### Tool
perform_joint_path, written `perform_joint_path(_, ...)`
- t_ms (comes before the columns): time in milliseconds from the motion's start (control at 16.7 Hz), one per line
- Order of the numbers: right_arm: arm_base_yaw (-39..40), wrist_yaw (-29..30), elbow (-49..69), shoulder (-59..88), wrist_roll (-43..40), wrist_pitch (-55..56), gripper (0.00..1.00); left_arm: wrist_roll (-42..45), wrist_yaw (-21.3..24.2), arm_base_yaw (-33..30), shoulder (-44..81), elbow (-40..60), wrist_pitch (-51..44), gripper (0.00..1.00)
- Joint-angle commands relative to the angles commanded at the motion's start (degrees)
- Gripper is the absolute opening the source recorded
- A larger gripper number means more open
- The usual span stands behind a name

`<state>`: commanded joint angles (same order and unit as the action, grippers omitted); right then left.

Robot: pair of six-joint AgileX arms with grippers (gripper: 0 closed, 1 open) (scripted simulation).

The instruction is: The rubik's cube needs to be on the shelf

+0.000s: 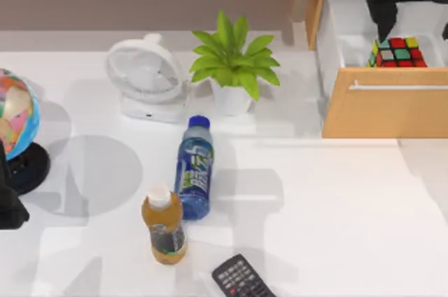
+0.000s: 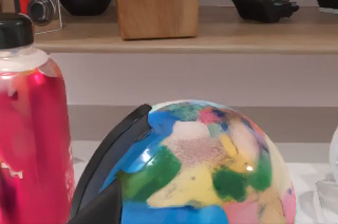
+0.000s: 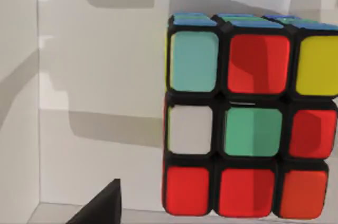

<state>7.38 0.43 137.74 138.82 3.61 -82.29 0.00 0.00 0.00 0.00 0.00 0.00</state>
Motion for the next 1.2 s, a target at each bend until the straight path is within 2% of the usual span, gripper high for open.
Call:
perform_joint_path(600,-0.12,0.39,2.44,1.24,2.01,-2.01,1.0,0.0,0.0,0.0,0.0,0.0,0.0,1.0)
perform_joint_path(1200,0.31,0.48,-9.58,0.07,2.07,8.1,1.0,0.0,0.0,0.0,0.0,0.0,0.0,1.0)
